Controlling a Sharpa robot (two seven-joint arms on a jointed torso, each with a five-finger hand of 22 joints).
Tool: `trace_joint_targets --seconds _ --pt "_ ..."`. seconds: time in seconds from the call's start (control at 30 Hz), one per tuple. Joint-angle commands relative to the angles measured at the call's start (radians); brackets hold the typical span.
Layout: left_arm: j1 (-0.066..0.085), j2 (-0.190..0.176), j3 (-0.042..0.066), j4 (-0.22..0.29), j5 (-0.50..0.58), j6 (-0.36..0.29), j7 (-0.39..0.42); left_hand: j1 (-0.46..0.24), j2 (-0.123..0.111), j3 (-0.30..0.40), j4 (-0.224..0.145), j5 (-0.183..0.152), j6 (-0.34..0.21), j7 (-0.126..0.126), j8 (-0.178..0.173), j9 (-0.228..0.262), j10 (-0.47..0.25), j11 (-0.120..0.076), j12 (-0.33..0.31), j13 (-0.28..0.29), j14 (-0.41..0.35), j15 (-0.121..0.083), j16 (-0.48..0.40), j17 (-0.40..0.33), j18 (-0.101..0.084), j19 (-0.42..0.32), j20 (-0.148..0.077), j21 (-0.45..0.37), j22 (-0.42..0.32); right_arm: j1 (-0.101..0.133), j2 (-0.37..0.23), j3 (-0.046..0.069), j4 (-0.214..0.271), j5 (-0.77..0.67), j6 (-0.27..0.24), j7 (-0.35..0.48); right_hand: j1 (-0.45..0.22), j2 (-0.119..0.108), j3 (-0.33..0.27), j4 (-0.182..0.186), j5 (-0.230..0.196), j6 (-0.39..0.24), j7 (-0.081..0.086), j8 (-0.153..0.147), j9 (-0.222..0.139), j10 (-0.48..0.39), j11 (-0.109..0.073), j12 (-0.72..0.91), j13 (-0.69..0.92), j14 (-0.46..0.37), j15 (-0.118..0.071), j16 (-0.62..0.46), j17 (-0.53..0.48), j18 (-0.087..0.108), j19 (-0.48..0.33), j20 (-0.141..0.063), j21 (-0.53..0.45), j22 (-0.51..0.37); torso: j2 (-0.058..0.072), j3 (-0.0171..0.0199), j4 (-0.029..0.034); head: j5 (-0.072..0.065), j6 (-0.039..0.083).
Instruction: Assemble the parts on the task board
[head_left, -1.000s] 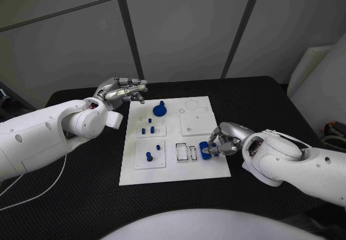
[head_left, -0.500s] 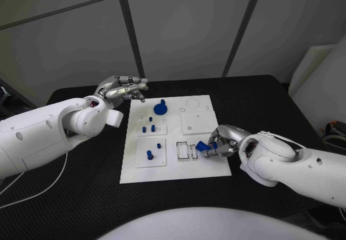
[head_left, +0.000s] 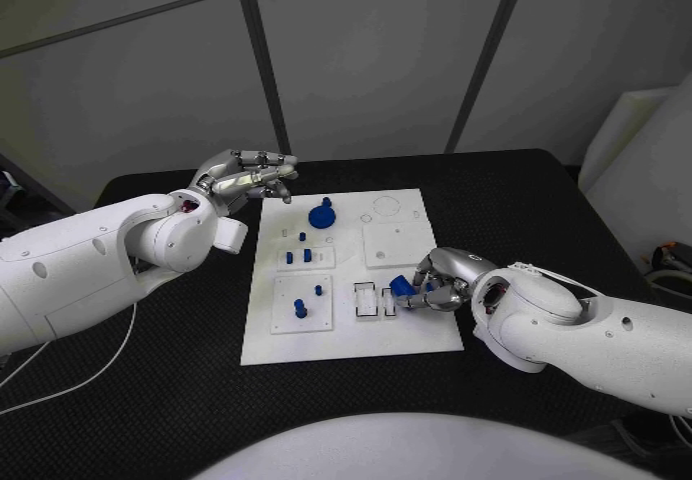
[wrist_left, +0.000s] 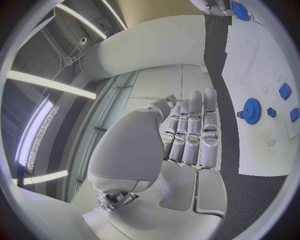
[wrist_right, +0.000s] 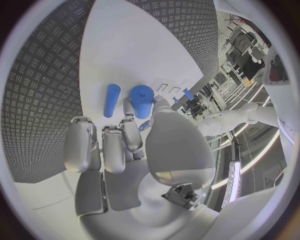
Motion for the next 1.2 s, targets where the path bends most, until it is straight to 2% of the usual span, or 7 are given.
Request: trace_joint_targets --seconds 0.03,0.3,0.47,0.6,0.7,0.87,1.2 --pt "0.002 -0.001 0.001 0.002 0.003 0.014 0.001 -0.004 0.004 -0.001 -0.005 0.003 -0.005 0.003 0.004 -0.001 -0.007 -0.002 0.004 -0.001 -0.006 -0.001 -0.003 -0.001 0.001 -0.007 -0.003 0.004 -0.001 -0.008 -0.003 -0.007 0.004 -0.002 -0.021 -0.013 0.017 0.012 -0.005 -0.004 0.012 0.003 -0.001 0.01 0.007 0.008 -0.007 0.004 0.005 0.068 -0.008 0.004 0.053 -0.016 0.008 -0.001 0.004 0.003 0.0 0.0011 -0.0027 0.001 0.002" --pt "0.002 0.0 0.001 0.001 0.003 0.015 0.001 -0.004 0.004 -0.001 -0.005 0.003 -0.005 0.003 0.004 -0.001 -0.007 -0.002 0.004 -0.001 -0.006 -0.001 -0.003 -0.001 0.001 -0.007 -0.003 0.004 -0.001 -0.008 -0.033 -0.007 0.056 0.014 -0.114 -0.009 0.043 0.027 -0.011 -0.005 0.062 0.005 -0.007 0.029 0.024 0.015 -0.012 0.006 0.014 0.069 -0.013 0.01 0.063 -0.018 0.012 -0.006 0.01 0.012 -0.001 0.0 -0.0025 0.001 0.004" --pt "0.002 0.003 0.001 -0.001 0.003 0.016 0.001 -0.004 0.004 -0.001 -0.005 0.003 -0.005 0.003 0.004 -0.001 -0.007 -0.002 0.004 -0.001 -0.006 -0.001 -0.003 -0.001 0.001 -0.007 -0.003 0.004 -0.001 -0.007 -0.047 -0.005 0.102 0.037 -0.183 0.0 0.041 0.032 -0.016 -0.001 0.076 0.004 -0.007 0.033 0.028 0.017 -0.012 0.006 0.016 0.07 -0.013 0.011 0.066 -0.018 0.012 -0.007 0.012 0.015 -0.001 -0.0011 0.0004 0.0 0.009" --pt "0.002 0.004 0.001 -0.001 0.003 0.016 0.001 -0.004 0.004 -0.001 -0.005 0.003 -0.005 0.003 0.004 -0.001 -0.007 -0.002 0.004 -0.001 -0.006 -0.001 -0.003 -0.001 0.001 -0.007 -0.003 0.004 -0.001 -0.007 -0.044 -0.003 0.119 0.044 -0.201 0.007 0.039 0.035 -0.017 0.001 0.079 0.004 -0.007 0.034 0.03 0.017 -0.013 0.005 0.015 0.07 -0.014 0.012 0.067 -0.018 0.013 -0.008 0.012 0.015 0.0 -0.0011 0.001 0.001 0.012" --pt "0.002 0.005 0.001 -0.001 0.003 0.016 0.0 -0.004 0.004 -0.001 -0.005 0.003 -0.005 0.003 0.004 -0.001 -0.007 -0.002 0.004 -0.001 -0.006 -0.001 -0.003 -0.001 0.001 -0.007 -0.003 0.004 -0.001 -0.006 -0.032 -0.003 0.118 0.055 -0.193 0.01 0.037 0.036 -0.019 0.002 0.08 0.005 -0.008 0.035 0.031 0.017 -0.013 0.005 0.016 0.07 -0.014 0.012 0.068 -0.018 0.013 -0.008 0.013 0.016 0.0 -0.001 0.001 0.004 0.013" --pt "0.002 0.006 0.001 -0.001 0.003 0.017 0.0 -0.004 0.004 -0.001 -0.005 0.003 -0.005 0.003 0.004 -0.001 -0.007 -0.002 0.004 -0.001 -0.006 -0.001 -0.003 -0.001 0.001 -0.007 -0.003 0.004 -0.001 -0.006 0.003 -0.002 0.097 0.083 -0.135 0.012 0.018 0.042 -0.031 0.004 0.07 0.003 -0.008 0.038 0.036 0.015 -0.013 -0.001 0.012 0.069 -0.014 0.01 0.064 -0.018 0.012 -0.008 0.011 0.014 0.002 -0.0013 0.0008 0.006 0.017" --pt "0.002 0.009 0.001 0.0 0.003 0.018 -0.002 -0.004 0.004 -0.001 -0.005 0.003 -0.005 0.003 0.004 -0.001 -0.007 -0.002 0.004 -0.001 -0.006 -0.001 -0.003 -0.001 0.001 -0.007 -0.003 0.004 -0.001 -0.006 0.064 -0.001 0.056 0.1 -0.073 0.004 -0.023 0.057 -0.058 0.005 0.04 0.011 -0.014 0.048 0.048 0.016 -0.017 -0.006 0.013 0.069 -0.016 0.009 0.063 -0.018 0.01 -0.009 0.01 0.014 0.002 -0.0008 0.0002 0.017 0.013"
